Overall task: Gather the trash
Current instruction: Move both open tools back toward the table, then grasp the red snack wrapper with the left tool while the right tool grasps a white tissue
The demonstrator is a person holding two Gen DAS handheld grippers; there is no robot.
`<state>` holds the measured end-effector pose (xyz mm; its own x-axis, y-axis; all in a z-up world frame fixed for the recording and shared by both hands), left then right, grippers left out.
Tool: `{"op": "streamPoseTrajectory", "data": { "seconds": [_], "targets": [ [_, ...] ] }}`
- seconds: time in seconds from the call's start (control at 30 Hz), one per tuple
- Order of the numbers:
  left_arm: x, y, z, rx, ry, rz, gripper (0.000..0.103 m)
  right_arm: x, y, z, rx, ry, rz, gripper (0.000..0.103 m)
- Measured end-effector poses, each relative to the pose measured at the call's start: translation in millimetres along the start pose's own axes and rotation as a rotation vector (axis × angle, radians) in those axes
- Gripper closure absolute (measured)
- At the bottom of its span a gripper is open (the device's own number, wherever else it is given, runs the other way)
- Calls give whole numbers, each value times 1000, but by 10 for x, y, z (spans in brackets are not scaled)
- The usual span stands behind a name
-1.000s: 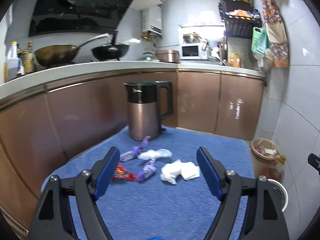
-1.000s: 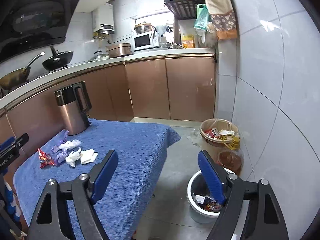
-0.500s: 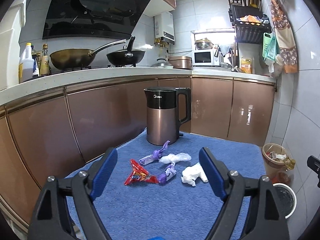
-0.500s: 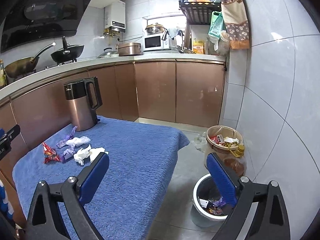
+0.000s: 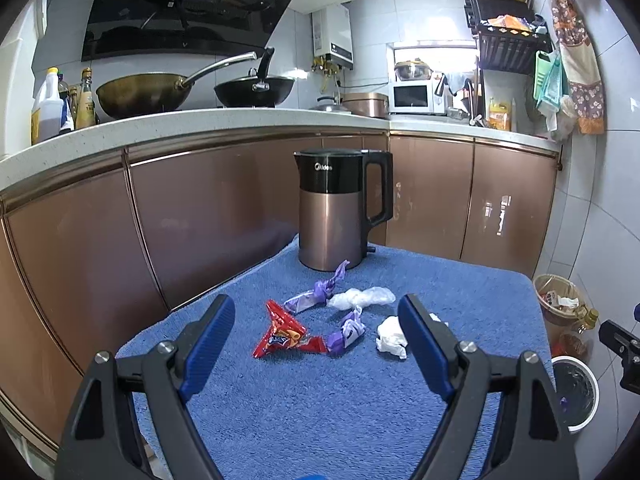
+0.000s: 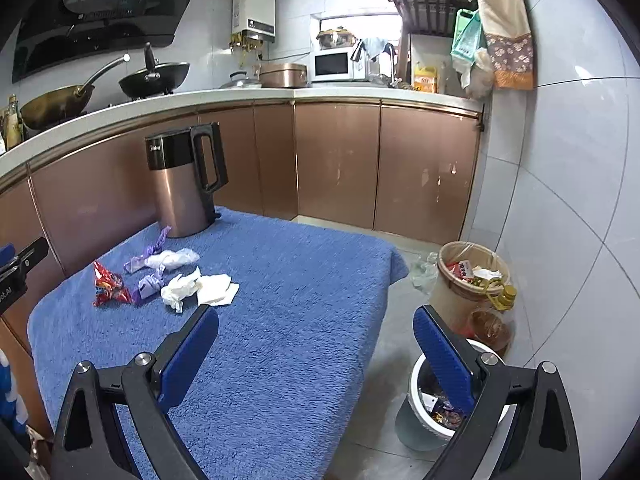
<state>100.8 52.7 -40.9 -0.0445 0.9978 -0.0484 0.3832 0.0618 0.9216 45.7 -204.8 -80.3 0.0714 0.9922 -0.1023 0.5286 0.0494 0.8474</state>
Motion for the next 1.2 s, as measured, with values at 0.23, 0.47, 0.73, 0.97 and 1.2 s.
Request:
{"op": "streamPoseTrajectory", "data": {
  "seconds": [0.23,0.47,0.73,0.97,1.2],
  "targets": [
    [46,-57,188,37,3,-7,20,83,-13,207,34,26,-18,5],
    [326,-85,347,57,44,-20,20,208,39,416,54,78,-50,5],
    [971,-261,613,146,86,-55,20,590,152,954,114,254,-93,17],
    [1113,-442,928,256,-39,-106,21,874,84,1578,221,362,-75,39],
    [743,-364,1389,290,-95,-62,21,999,11,2055,305,378,-75,40]
  ]
}}
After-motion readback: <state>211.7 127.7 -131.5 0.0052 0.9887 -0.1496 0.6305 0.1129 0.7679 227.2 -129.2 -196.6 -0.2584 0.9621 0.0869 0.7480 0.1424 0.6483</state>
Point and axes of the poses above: each gripper's, at about its wrist camera, not at the fingertips, and z roughly the way its jaws point, x to its left, y to its top, the point moved 5 cm from there along z, roughly the way its jaws point, and after that the axes turned 6 degrees about -z, right-handed, at the moved point
